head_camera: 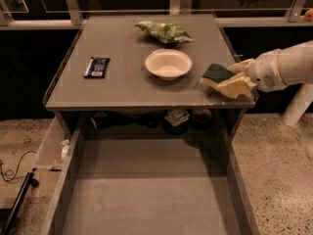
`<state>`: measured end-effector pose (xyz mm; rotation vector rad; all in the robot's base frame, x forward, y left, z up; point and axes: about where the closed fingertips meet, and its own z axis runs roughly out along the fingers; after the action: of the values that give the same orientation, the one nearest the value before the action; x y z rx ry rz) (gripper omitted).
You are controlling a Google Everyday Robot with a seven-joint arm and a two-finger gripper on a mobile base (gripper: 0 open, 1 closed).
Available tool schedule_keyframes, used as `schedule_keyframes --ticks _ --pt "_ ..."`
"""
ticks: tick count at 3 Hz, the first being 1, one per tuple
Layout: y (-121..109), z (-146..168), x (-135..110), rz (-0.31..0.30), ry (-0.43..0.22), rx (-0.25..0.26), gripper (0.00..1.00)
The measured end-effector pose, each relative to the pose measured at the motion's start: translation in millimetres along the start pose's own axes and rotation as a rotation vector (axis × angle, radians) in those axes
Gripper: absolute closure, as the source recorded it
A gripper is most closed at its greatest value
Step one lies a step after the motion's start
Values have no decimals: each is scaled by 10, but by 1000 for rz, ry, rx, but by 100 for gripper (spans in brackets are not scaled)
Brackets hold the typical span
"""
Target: Pick sponge from top drawer and place on counter
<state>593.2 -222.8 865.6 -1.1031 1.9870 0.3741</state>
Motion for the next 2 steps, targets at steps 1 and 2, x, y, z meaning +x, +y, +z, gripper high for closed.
schedule_keyframes --ticks 1,2 --pt "-99 127 140 47 -63 0 100" --pt "-99 139 147 50 -65 -2 81"
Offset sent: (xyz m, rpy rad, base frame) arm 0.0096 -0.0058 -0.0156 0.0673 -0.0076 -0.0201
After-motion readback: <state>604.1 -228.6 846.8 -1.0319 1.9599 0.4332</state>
